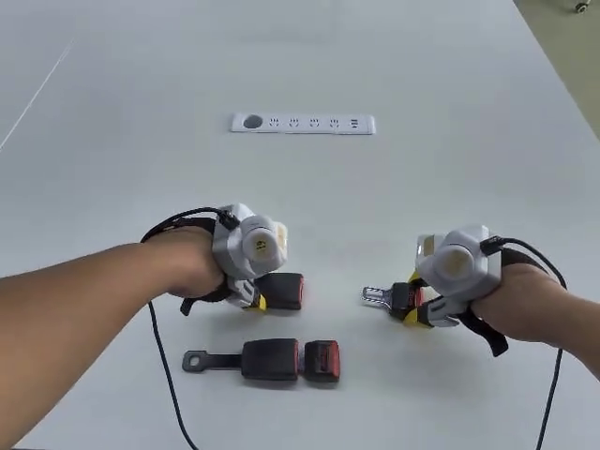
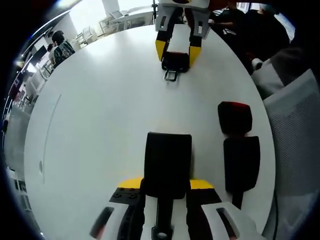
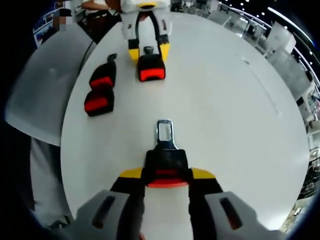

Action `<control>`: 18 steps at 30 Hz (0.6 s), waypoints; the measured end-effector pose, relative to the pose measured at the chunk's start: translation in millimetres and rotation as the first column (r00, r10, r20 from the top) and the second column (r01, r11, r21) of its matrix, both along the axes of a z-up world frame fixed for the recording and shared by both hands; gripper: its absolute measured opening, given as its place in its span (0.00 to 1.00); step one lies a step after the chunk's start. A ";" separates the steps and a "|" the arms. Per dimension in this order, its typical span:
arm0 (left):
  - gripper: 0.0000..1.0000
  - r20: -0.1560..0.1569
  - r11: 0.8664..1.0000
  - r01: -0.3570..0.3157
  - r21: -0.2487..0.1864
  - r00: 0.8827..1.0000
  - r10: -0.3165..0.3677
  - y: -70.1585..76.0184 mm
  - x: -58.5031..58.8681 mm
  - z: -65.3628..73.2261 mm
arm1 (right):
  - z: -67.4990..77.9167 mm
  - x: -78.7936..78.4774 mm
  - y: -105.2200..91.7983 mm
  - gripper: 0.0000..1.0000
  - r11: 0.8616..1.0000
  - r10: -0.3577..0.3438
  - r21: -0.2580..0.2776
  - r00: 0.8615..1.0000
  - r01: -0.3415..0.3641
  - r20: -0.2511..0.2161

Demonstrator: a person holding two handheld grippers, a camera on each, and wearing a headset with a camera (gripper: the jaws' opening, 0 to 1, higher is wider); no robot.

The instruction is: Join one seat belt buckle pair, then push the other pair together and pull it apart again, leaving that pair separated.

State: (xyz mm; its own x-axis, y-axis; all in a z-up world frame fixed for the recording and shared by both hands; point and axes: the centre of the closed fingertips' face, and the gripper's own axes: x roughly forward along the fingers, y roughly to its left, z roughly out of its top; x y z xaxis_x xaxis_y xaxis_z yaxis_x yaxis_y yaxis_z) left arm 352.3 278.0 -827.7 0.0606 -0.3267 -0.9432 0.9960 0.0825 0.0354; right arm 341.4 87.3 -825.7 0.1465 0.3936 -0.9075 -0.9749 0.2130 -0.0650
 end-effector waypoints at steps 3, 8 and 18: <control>0.31 0.002 1.000 0.005 0.002 1.000 -0.005 -0.3 0.2 0.0 | -0.2 1.4 10.3 0.33 1.000 -0.006 0.011 1.000 0.006 0.010; 0.31 0.005 1.000 -0.005 0.005 1.000 0.005 -0.1 -0.2 0.1 | -0.3 0.9 33.8 0.33 1.000 0.017 0.026 1.000 -0.018 0.019; 0.31 0.018 1.000 -0.026 0.011 1.000 0.026 0.7 -1.2 0.7 | -0.2 3.6 62.7 0.33 0.998 0.053 0.030 0.998 -0.054 0.040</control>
State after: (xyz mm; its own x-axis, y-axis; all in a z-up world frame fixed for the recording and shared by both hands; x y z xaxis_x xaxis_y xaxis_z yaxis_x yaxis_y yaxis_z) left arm 351.0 278.7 -827.0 0.0859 -0.3142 -0.9455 0.9927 0.1075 0.0545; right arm 345.0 150.0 -825.9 0.1593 0.4301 -0.8886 -0.9818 0.1633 -0.0970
